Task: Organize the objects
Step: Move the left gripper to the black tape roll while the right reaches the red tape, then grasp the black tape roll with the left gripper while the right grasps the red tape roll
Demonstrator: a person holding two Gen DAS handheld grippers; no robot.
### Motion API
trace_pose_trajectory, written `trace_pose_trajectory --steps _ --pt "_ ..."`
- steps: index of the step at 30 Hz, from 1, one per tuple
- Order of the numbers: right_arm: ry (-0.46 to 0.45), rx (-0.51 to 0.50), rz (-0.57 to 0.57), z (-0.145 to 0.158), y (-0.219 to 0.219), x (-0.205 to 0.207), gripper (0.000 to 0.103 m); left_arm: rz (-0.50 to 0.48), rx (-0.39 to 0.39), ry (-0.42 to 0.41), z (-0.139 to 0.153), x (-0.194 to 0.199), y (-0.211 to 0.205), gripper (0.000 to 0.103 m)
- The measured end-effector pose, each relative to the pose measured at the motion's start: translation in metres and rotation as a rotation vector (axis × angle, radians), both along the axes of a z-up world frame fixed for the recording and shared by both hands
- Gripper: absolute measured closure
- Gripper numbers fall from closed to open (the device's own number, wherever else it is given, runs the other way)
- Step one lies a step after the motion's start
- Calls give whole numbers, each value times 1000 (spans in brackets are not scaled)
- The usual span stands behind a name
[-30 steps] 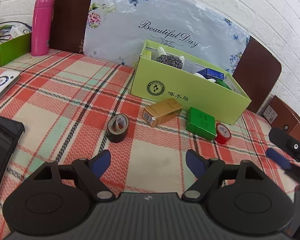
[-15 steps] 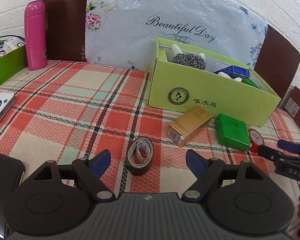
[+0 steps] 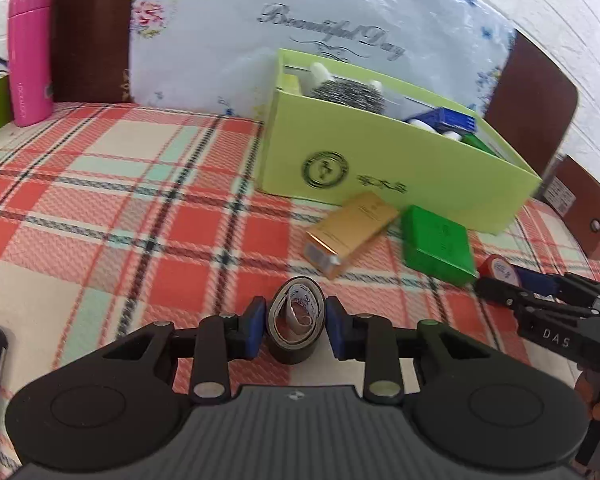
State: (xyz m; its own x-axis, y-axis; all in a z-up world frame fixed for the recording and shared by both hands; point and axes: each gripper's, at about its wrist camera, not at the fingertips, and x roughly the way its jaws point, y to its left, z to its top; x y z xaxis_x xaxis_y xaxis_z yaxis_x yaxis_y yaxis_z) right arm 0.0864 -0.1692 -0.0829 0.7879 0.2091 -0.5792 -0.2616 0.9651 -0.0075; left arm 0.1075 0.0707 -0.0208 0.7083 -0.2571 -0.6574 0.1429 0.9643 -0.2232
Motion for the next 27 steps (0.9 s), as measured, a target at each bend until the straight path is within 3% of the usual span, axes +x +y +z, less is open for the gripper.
trace_pose_trajectory --steps 8,10,12,13,18,21,25,27 --pt "32 45 -76 1 -9 -66 57 -167 -24 0 -1 -25 -59 70" --pt "37 77 -104 0 -13 -85 57 -156 6 -18 -3 -32 -68 64" --pt "37 109 -126 0 -15 -99 57 -146 -10 -11 -3 -38 -68 49" --pt "35 123 -134 0 -16 -104 56 -143 -24 -6 -3 -41 -66 49" --pt "30 133 -137 -1 -14 -109 50 -148 -33 6 -2 -48 -62 58" --pt "50 118 -110 -1 -11 -108 34 -117 -33 6 -1 -44 -63 54" --pt "45 71 -113 -1 -1 -113 35 -117 -21 11 -3 -36 -67 55" --pt "44 84 -135 0 -3 -114 43 -125 -2 5 -3 -36 -69 60"
